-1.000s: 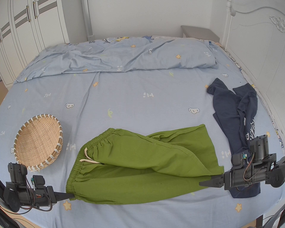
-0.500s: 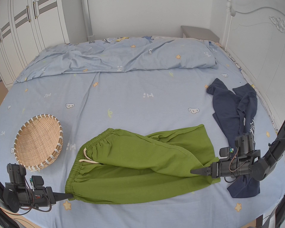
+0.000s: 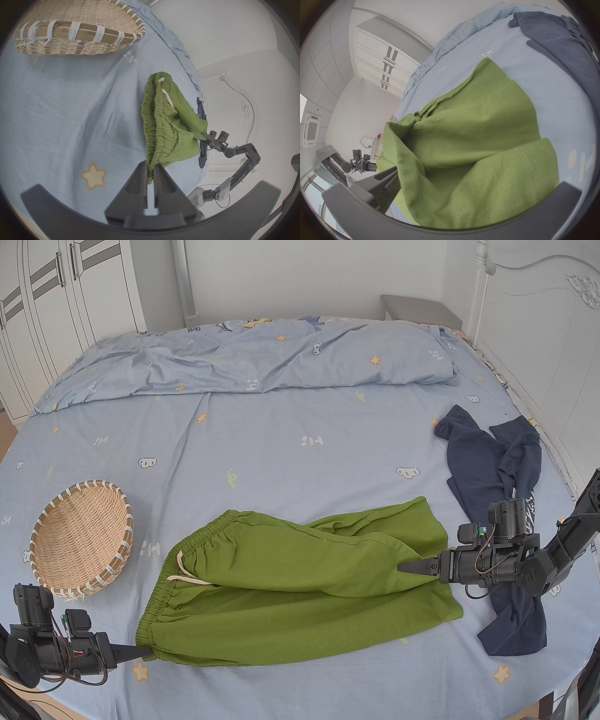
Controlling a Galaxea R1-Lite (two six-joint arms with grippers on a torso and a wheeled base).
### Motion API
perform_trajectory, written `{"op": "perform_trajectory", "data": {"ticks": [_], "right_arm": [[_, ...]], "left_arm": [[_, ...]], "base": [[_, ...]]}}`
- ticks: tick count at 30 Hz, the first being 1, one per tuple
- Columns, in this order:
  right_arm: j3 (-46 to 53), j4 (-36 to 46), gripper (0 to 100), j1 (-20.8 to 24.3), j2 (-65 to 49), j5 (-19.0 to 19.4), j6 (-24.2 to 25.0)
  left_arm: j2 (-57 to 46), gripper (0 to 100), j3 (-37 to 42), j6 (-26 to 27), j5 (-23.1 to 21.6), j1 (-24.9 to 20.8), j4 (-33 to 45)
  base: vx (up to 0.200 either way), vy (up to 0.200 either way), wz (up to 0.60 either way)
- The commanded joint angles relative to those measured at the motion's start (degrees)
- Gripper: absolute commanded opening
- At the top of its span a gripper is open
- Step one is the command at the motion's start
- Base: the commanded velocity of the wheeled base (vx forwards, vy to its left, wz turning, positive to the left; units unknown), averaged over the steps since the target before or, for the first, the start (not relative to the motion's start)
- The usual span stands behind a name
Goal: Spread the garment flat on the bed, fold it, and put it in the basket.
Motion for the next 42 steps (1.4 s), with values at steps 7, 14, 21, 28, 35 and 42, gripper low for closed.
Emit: {"op": "perform_trajectory", "data": {"ticks": [7,14,21,28,35,42], "right_arm": [[3.61,6.63,100,-2.84,-13.45,5.61,0.03],[8.45,13.66,100,0.68,-23.2,7.81,0.21],[16.01,14.27,100,0.24,-25.84,7.99,0.12],[21.02,14.18,100,-5.21,-24.43,13.08,-0.58],[22.33,14.27,100,-8.2,-18.81,13.26,-6.73],[21.54,11.81,100,-8.55,-13.18,13.0,-7.44]], "left_arm": [[0.58,0,-0.04,1.29,-0.05,1.17,-0.34],[0.41,0,-0.04,1.37,-0.05,1.17,-0.34],[0.58,0,0.05,1.37,-0.05,0.99,-0.34],[0.58,0,0.13,1.37,-0.14,0.82,-0.25],[0.49,0,0.22,1.37,-0.57,0.64,-0.16],[0.58,0,0.22,1.37,-0.93,0.56,-0.07]], "base": [[0.0,0.0,0.0],[0.0,0.0,0.0],[0.0,0.0,0.0],[0.0,0.0,0.0],[0.0,0.0,0.0],[0.0,0.0,0.0]]}}
